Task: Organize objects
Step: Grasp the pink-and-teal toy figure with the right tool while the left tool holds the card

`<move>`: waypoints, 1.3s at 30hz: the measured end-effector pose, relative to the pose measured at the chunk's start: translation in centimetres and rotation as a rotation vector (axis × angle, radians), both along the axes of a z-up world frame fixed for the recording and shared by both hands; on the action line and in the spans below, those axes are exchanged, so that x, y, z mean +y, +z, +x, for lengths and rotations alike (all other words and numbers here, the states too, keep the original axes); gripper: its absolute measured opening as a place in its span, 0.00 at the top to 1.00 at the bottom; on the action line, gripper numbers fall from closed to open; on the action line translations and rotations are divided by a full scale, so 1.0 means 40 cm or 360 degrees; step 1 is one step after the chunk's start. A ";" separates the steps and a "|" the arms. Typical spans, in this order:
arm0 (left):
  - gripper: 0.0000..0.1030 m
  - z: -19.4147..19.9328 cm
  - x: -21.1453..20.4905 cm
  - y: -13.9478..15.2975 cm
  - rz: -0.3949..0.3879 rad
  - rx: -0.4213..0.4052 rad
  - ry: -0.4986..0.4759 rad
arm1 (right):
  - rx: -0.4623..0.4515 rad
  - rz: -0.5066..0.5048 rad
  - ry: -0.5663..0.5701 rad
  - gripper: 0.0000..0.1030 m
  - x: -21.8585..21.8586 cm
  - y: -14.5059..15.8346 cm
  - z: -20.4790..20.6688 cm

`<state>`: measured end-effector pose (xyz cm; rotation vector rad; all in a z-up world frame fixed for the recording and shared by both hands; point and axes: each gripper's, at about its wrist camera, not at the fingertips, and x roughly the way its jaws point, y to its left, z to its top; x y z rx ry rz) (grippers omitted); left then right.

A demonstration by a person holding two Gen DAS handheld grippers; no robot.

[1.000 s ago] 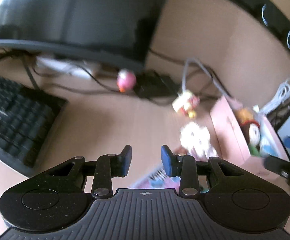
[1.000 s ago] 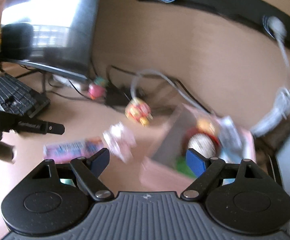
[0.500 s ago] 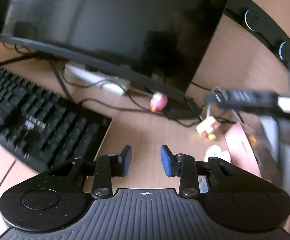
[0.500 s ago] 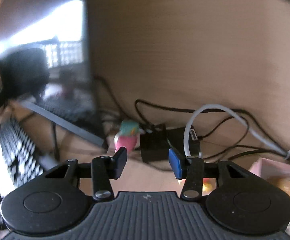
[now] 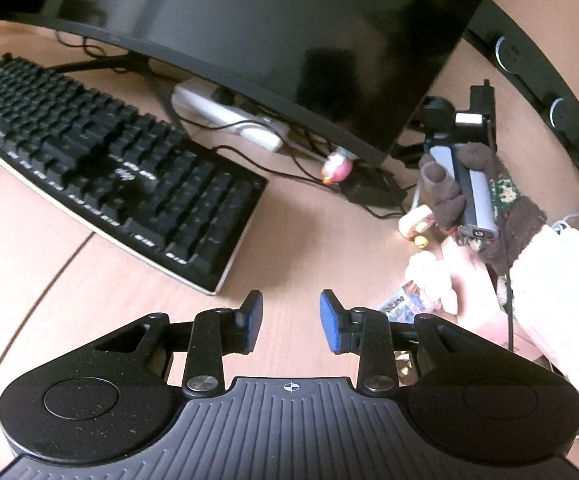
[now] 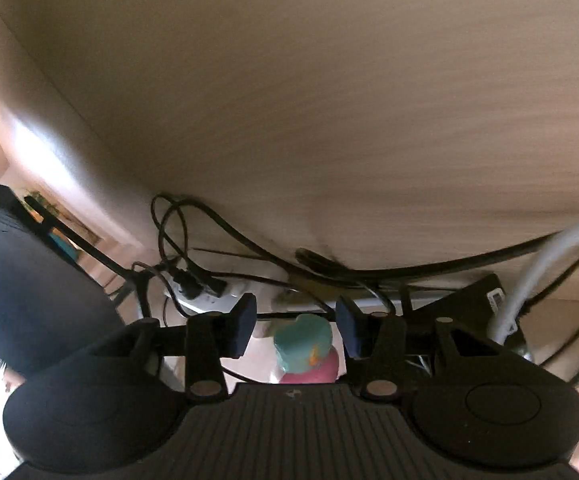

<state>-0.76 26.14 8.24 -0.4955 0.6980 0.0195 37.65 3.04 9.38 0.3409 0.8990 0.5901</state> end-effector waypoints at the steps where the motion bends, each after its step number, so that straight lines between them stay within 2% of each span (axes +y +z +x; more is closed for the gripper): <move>1: 0.67 -0.006 0.006 -0.003 -0.0003 0.0004 0.0015 | 0.0001 -0.0068 -0.0009 0.61 0.011 -0.009 0.004; 2: 0.67 -0.011 0.010 -0.005 -0.0005 0.0011 0.0027 | 0.0001 -0.0097 -0.0004 0.62 0.019 -0.016 0.004; 5: 0.67 -0.017 0.026 -0.013 -0.0020 0.0041 0.0051 | 0.0091 -0.0016 0.0005 0.64 0.010 -0.034 0.009; 6: 0.67 -0.017 0.029 -0.015 -0.0024 0.0050 0.0054 | 0.0099 -0.0003 -0.0006 0.71 0.003 -0.034 0.001; 9: 0.67 -0.014 0.034 -0.017 -0.0041 0.0050 0.0054 | 0.0111 -0.0018 -0.0039 0.78 -0.024 -0.011 -0.027; 11: 0.67 -0.008 0.029 -0.015 -0.0061 0.0031 0.0029 | 0.0109 -0.0086 -0.0050 0.99 -0.056 0.006 -0.077; 14: 0.67 0.013 0.006 -0.012 -0.0070 -0.0003 -0.0045 | 0.0138 -0.0224 -0.0009 1.00 -0.115 0.011 -0.174; 17: 0.67 0.027 -0.023 -0.004 -0.0075 -0.0034 -0.0098 | -0.0022 -0.0390 -0.0006 0.99 -0.184 0.043 -0.275; 20: 0.67 0.033 -0.047 -0.002 -0.0093 -0.0050 -0.0141 | -0.0339 -0.0687 -0.0068 0.90 -0.198 0.080 -0.346; 23: 0.67 0.032 -0.063 0.000 -0.0086 -0.0053 -0.0160 | -0.0558 -0.0810 0.0068 0.47 -0.139 0.075 -0.400; 24: 0.67 0.028 -0.064 0.001 -0.0087 -0.0056 -0.0158 | -0.0632 -0.0846 0.0155 0.44 -0.108 0.064 -0.422; 27: 0.67 0.013 -0.061 0.008 -0.0075 -0.0058 -0.0131 | -0.0714 -0.0971 0.0360 0.44 -0.015 0.013 -0.452; 29: 0.67 0.002 -0.049 0.013 -0.0062 -0.0054 -0.0108 | -0.0700 -0.1044 0.0432 0.39 0.036 -0.027 -0.452; 30: 0.67 -0.003 -0.047 0.016 -0.0053 -0.0052 -0.0101 | -0.0692 -0.1088 0.0426 0.36 0.059 -0.047 -0.447; 32: 0.67 -0.011 -0.046 0.023 -0.0026 -0.0050 -0.0094 | -0.0663 -0.1170 0.0355 0.36 0.086 -0.082 -0.420; 37: 0.67 -0.008 -0.056 0.017 0.0024 0.0003 -0.0127 | -0.0471 -0.1166 0.0207 0.37 0.047 -0.113 -0.416; 38: 0.67 -0.003 -0.063 0.013 0.0026 0.0013 -0.0143 | -0.0468 -0.1164 0.0201 0.39 0.036 -0.115 -0.430; 39: 0.67 0.002 -0.071 0.011 0.0029 0.0018 -0.0159 | -0.0476 -0.1170 0.0194 0.46 0.030 -0.119 -0.447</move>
